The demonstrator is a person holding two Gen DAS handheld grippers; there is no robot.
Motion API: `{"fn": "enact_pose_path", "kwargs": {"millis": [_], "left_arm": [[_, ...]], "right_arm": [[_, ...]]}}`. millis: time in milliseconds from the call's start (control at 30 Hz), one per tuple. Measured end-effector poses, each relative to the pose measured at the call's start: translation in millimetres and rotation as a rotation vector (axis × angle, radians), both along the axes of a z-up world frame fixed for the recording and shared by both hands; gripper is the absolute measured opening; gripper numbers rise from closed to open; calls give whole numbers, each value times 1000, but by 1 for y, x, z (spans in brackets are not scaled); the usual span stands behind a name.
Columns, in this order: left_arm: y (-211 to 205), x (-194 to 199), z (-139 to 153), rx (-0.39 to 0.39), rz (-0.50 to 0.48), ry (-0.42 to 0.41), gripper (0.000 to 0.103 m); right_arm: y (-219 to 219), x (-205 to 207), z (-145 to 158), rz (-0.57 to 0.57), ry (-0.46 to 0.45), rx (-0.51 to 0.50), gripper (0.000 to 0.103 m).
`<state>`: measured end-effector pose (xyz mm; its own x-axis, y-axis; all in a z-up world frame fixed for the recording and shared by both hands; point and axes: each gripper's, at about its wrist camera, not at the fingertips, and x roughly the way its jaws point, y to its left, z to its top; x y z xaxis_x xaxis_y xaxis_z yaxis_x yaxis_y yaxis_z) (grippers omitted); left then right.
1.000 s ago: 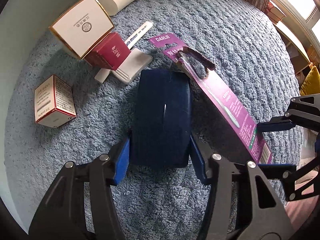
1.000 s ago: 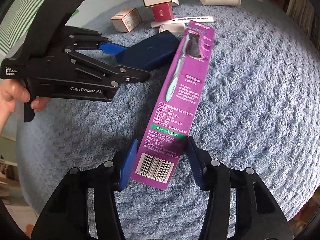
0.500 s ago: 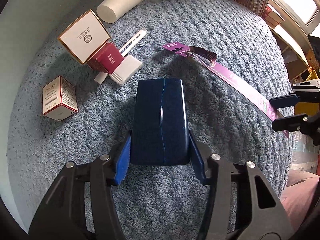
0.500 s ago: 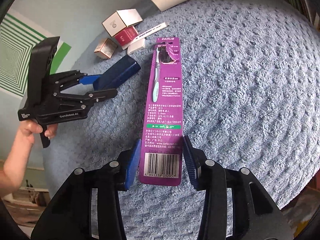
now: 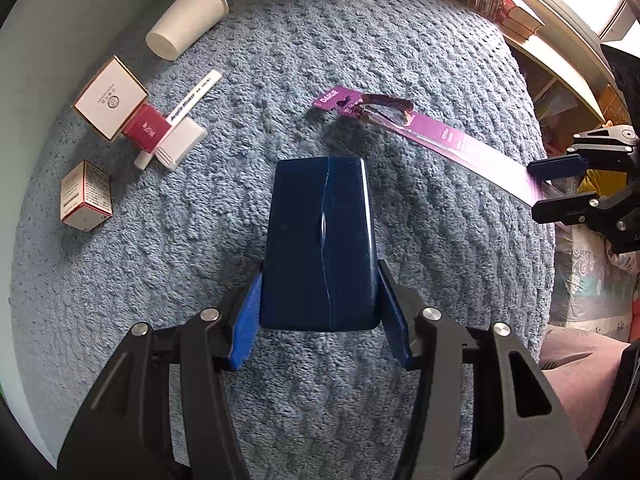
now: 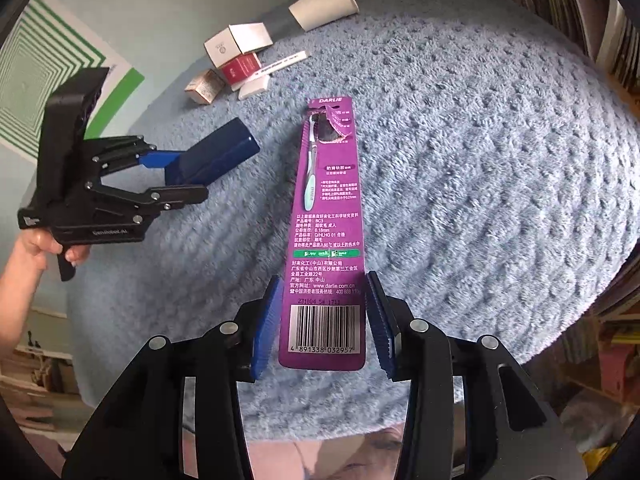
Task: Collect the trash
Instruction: 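Lift the dark blue case and purple toothbrush package off the bed with both tools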
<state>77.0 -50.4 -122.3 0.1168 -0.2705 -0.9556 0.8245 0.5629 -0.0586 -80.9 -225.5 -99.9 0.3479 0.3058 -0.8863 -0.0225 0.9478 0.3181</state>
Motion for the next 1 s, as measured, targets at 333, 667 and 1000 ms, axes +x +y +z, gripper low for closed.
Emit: {"fn": "enact_pose_path", "kwargs": {"millis": [333,667,1000], "left_arm": [[-10,-22,-31,65,38,24,50],[-23,-14,-43,87,53,6,62],[-26,-11,-40,84,31,9,49]], "right_arm": [[-26,-17,-25,-4,45,-40,58],[-1,23,-32,40,4,-132,73],[-1,46,-31,62,0,-203,39]]}}
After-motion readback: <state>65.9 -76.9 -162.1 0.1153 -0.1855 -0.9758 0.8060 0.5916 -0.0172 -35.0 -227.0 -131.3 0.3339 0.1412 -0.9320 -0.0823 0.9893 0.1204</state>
